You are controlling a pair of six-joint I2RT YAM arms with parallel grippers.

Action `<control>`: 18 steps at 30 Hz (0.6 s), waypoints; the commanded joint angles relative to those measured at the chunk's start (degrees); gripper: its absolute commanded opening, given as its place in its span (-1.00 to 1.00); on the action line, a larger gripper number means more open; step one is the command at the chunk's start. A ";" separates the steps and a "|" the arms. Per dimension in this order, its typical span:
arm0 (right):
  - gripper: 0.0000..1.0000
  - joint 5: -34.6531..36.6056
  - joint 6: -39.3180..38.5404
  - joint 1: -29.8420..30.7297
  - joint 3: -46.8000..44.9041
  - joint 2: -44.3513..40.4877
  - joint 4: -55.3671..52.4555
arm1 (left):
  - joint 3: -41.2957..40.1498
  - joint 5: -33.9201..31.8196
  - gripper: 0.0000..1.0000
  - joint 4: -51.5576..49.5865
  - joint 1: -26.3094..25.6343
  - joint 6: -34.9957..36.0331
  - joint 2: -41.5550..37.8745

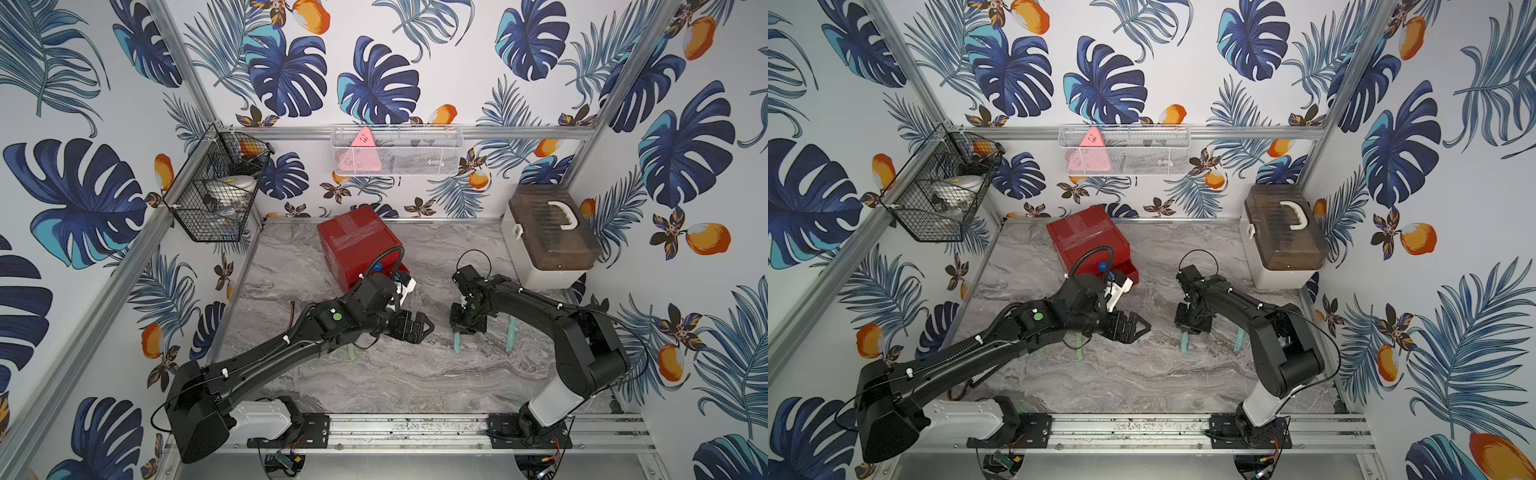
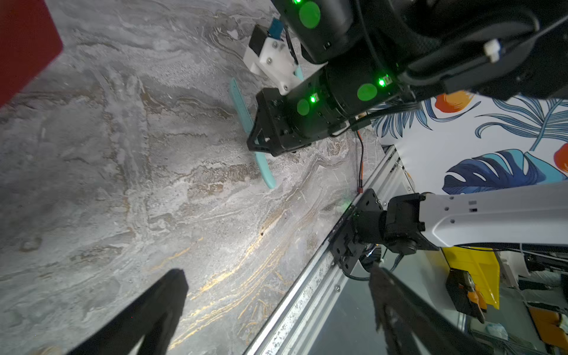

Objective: Place the fruit knives into the drawer by color
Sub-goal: Pick up the fruit knife from the center of the board.

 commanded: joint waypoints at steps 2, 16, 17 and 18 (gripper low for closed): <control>-1.00 -6.86 5.75 -0.26 -0.95 -1.12 0.73 | 2.35 1.10 0.98 -3.51 3.16 4.22 0.66; -1.00 -17.08 19.92 1.66 3.12 -9.08 7.06 | 17.81 -9.16 0.98 -17.50 6.43 11.90 2.76; -1.00 -17.41 21.12 2.38 4.12 -9.21 7.72 | 18.79 -9.75 0.98 -17.96 6.68 12.17 2.81; -1.00 -17.66 22.62 3.31 5.08 -9.13 8.43 | 19.82 -10.28 0.98 -18.44 7.04 12.40 3.03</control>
